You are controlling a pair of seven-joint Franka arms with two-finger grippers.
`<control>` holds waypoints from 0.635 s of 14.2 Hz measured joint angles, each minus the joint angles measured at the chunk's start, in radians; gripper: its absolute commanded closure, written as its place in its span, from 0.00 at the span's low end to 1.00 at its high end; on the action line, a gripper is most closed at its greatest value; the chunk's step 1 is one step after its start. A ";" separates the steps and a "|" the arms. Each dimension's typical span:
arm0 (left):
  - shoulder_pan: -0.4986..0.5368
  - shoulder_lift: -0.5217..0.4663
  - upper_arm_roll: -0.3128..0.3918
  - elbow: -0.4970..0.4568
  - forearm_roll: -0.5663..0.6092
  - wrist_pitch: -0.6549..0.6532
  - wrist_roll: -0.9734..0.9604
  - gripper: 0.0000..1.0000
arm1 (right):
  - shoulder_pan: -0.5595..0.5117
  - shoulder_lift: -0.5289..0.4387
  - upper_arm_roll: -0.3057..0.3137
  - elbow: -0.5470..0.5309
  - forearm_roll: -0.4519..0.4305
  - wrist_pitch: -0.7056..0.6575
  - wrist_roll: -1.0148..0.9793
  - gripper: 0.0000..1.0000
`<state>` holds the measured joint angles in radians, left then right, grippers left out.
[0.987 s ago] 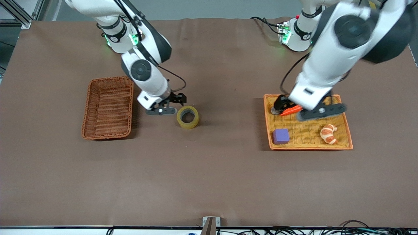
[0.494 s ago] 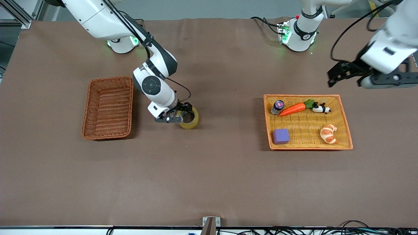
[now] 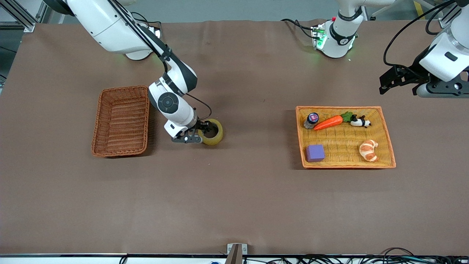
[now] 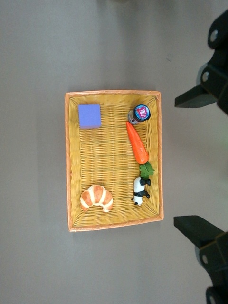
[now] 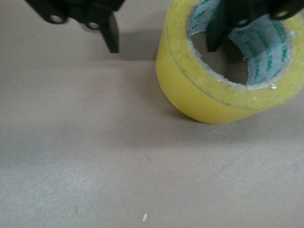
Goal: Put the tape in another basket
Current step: 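Grasp the tape roll with the right gripper while the left gripper withdraws, then carry the tape roll into the brown basket with the right gripper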
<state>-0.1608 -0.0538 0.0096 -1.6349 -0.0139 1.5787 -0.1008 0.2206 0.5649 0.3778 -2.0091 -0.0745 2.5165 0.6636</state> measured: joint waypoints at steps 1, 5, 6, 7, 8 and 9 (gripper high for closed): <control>0.011 0.004 -0.017 -0.001 0.001 0.000 0.000 0.00 | 0.000 0.006 0.000 0.002 0.000 0.001 0.000 0.84; 0.042 0.018 -0.050 -0.002 0.002 0.000 -0.003 0.00 | 0.000 0.026 0.000 0.033 0.000 -0.002 0.036 1.00; 0.058 0.018 -0.054 -0.002 0.002 0.000 -0.002 0.00 | 0.000 0.029 0.000 0.041 0.000 -0.008 0.044 1.00; 0.071 0.018 -0.056 -0.002 0.002 0.000 -0.001 0.00 | 0.000 0.030 0.000 0.053 0.000 -0.029 0.056 1.00; 0.082 0.017 -0.058 -0.002 0.002 0.000 0.001 0.00 | 0.000 0.029 0.000 0.072 0.000 -0.065 0.068 1.00; 0.090 0.017 -0.062 -0.002 0.002 0.000 0.002 0.00 | -0.001 0.024 -0.001 0.101 0.000 -0.111 0.075 1.00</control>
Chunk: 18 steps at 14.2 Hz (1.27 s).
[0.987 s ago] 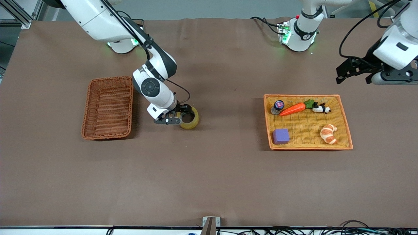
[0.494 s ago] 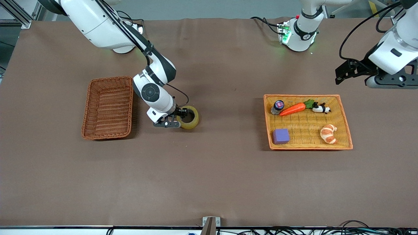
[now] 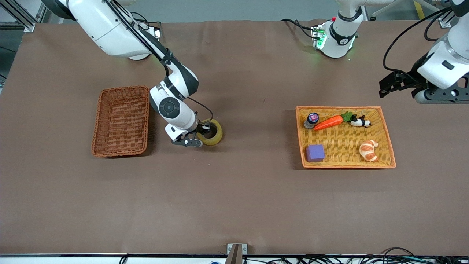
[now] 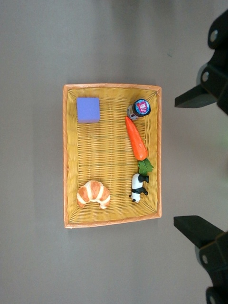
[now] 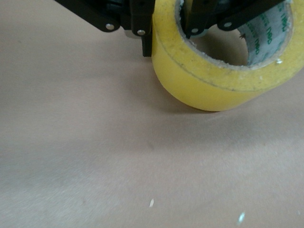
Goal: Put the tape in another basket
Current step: 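Carry the tape roll into the brown basket with the right gripper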
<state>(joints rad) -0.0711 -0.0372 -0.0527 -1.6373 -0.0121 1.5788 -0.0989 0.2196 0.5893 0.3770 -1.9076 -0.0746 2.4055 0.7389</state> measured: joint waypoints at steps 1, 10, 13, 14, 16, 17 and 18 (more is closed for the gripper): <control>0.003 -0.001 -0.004 0.000 0.000 0.000 0.000 0.00 | -0.003 -0.013 -0.002 0.031 0.000 -0.048 0.001 1.00; 0.005 -0.007 -0.020 0.000 0.000 0.001 0.000 0.00 | -0.092 -0.353 -0.253 0.006 -0.004 -0.436 -0.526 0.99; 0.008 -0.007 -0.020 0.000 0.000 0.003 0.000 0.00 | -0.146 -0.434 -0.379 -0.124 -0.004 -0.429 -0.745 0.99; 0.011 -0.007 -0.019 0.000 0.000 0.004 0.000 0.00 | -0.158 -0.444 -0.407 -0.172 -0.004 -0.408 -0.781 0.98; 0.017 -0.007 -0.019 0.000 0.000 0.006 0.005 0.00 | -0.166 -0.450 -0.441 -0.279 -0.004 -0.326 -0.827 0.98; 0.022 -0.007 -0.018 0.001 0.000 0.006 0.013 0.00 | -0.166 -0.450 -0.448 -0.330 -0.004 -0.274 -0.846 0.97; 0.027 -0.007 -0.018 0.001 0.000 0.006 0.021 0.00 | -0.166 -0.450 -0.451 -0.371 -0.004 -0.228 -0.859 0.94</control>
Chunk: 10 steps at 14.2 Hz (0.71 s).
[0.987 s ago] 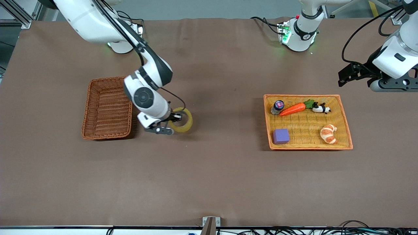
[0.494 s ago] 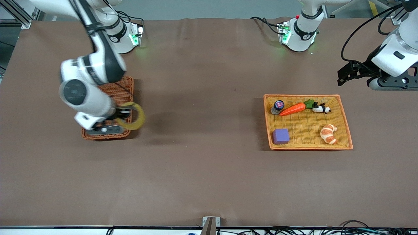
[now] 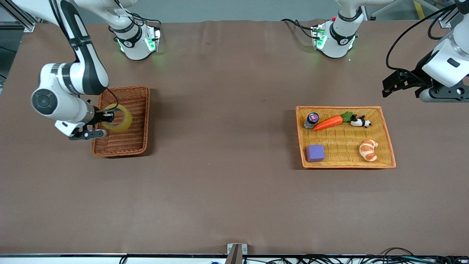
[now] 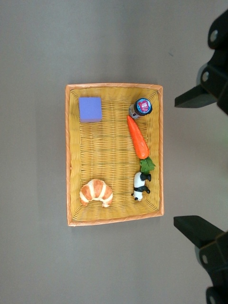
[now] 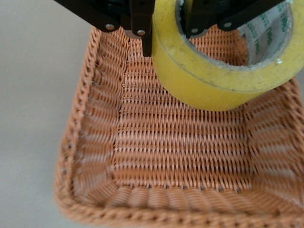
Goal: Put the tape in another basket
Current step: 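Carry the tape roll into the brown basket with the right gripper, then open the right gripper and lift it away from the basket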
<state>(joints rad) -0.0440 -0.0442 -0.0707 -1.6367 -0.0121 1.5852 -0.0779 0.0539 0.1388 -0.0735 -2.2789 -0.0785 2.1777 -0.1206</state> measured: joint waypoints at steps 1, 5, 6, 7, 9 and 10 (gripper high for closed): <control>0.005 0.000 0.000 0.000 0.000 0.000 0.003 0.00 | 0.000 0.000 -0.002 -0.032 0.000 0.035 -0.009 0.90; 0.009 0.000 0.001 0.003 0.000 0.001 0.014 0.00 | 0.000 0.016 -0.002 -0.088 0.000 0.102 -0.021 0.82; 0.010 0.000 0.001 0.004 0.000 0.001 0.015 0.00 | 0.000 0.029 -0.002 -0.092 0.000 0.116 -0.022 0.79; 0.012 0.000 0.002 0.004 0.000 0.001 0.015 0.00 | 0.000 0.047 -0.003 -0.094 0.000 0.132 -0.022 0.71; 0.015 0.000 0.002 0.004 0.000 0.001 0.015 0.00 | -0.002 0.086 -0.003 -0.095 0.000 0.161 -0.022 0.13; 0.015 0.000 0.002 0.004 0.000 0.001 0.015 0.00 | -0.004 0.098 -0.003 -0.094 0.000 0.169 -0.022 0.00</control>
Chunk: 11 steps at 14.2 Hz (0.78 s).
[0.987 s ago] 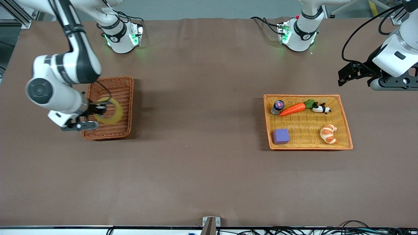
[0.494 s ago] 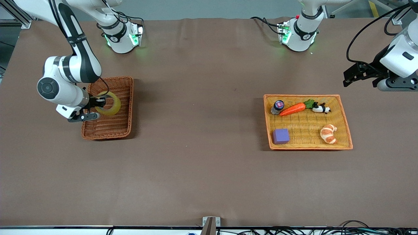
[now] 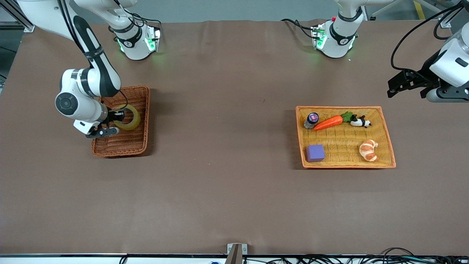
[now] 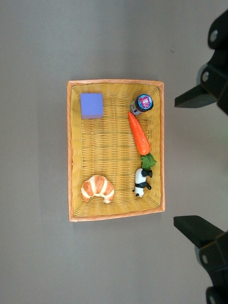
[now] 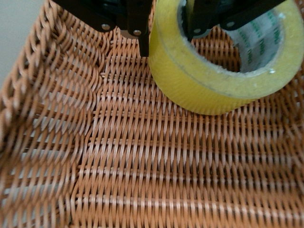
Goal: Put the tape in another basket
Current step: 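Open the right gripper and lift it away from the basket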
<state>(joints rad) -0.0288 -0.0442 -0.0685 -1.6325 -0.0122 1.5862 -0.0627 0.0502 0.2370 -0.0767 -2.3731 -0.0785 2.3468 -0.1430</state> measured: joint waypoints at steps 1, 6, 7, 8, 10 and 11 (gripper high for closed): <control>0.000 0.000 0.000 0.000 0.000 0.000 0.000 0.00 | -0.001 0.004 0.000 0.004 0.000 0.002 0.000 0.00; 0.000 0.000 0.000 0.001 0.000 0.000 0.000 0.00 | -0.001 -0.069 0.000 0.114 0.000 0.003 0.005 0.00; 0.000 0.000 0.000 0.001 0.000 0.000 0.000 0.00 | -0.002 -0.100 0.000 0.145 0.000 -0.010 0.007 0.00; 0.000 0.000 0.000 0.001 0.000 0.000 0.000 0.00 | -0.002 -0.131 -0.001 0.178 0.000 -0.026 0.007 0.00; 0.000 0.000 0.000 0.001 0.000 0.000 0.000 0.00 | -0.004 -0.179 -0.005 0.276 0.015 -0.119 0.010 0.00; 0.000 0.000 0.000 0.001 0.000 0.000 0.000 0.00 | -0.004 -0.191 -0.007 0.345 0.037 -0.192 0.010 0.00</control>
<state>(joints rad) -0.0285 -0.0442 -0.0685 -1.6314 -0.0122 1.5862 -0.0627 0.0462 0.0458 -0.0841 -2.0285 -0.0415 2.1550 -0.1332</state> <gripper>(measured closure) 0.000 0.000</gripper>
